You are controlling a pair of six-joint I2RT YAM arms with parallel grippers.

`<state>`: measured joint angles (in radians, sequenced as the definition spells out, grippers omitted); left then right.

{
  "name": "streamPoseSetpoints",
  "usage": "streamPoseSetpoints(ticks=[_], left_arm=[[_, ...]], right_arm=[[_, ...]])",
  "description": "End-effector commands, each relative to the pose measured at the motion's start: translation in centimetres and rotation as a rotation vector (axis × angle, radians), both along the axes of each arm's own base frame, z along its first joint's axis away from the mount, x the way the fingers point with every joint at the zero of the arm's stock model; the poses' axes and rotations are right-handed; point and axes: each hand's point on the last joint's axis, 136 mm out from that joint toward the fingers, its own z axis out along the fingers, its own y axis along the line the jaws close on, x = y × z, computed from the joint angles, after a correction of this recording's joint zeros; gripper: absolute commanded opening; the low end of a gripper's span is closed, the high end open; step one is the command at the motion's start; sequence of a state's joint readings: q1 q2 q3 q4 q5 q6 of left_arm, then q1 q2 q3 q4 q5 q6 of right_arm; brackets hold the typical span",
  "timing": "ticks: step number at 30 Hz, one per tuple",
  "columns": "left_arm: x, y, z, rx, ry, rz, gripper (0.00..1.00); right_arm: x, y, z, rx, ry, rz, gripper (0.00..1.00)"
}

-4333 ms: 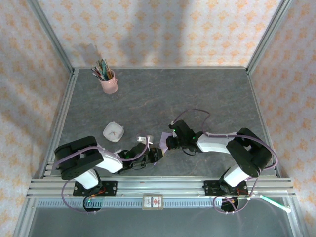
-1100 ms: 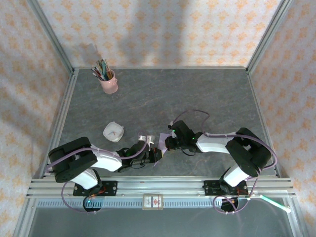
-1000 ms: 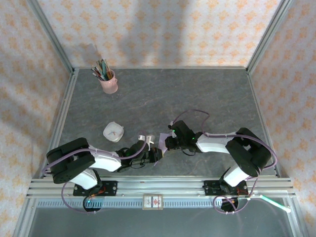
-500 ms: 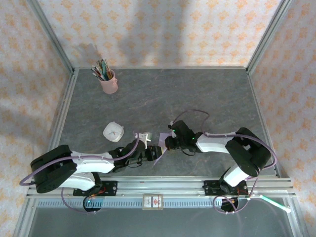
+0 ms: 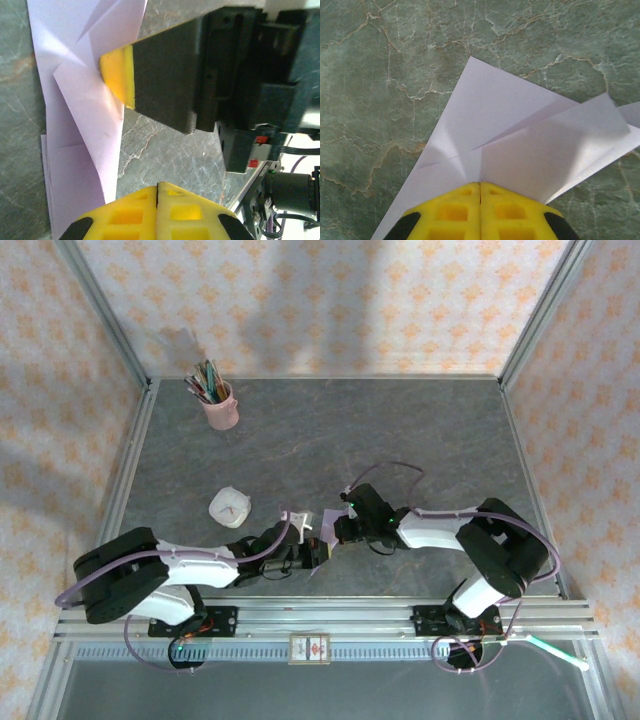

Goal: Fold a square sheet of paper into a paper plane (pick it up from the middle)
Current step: Perform the fifth fold on the wing at the bottom-center of the table.

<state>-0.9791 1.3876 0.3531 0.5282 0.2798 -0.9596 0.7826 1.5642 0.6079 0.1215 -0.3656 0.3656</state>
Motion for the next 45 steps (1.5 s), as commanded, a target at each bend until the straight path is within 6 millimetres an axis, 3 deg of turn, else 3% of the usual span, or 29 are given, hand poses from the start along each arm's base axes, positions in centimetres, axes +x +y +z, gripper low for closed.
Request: streamPoseSetpoints(ticks=[1, 23, 45], left_arm=[[0.5, -1.5, 1.5, -0.058, -0.026, -0.03, 0.09], [1.0, 1.0, -2.3, 0.102, 0.011, 0.035, 0.08], [0.4, 1.9, -3.9, 0.133, 0.037, 0.034, 0.08]], right_arm=[[-1.6, -3.3, -3.5, -0.144, 0.074, -0.041, 0.07], [-1.5, -3.3, -3.4, -0.147, 0.074, -0.041, 0.07], [-1.4, -3.2, -3.4, -0.15, 0.074, -0.04, 0.07]])
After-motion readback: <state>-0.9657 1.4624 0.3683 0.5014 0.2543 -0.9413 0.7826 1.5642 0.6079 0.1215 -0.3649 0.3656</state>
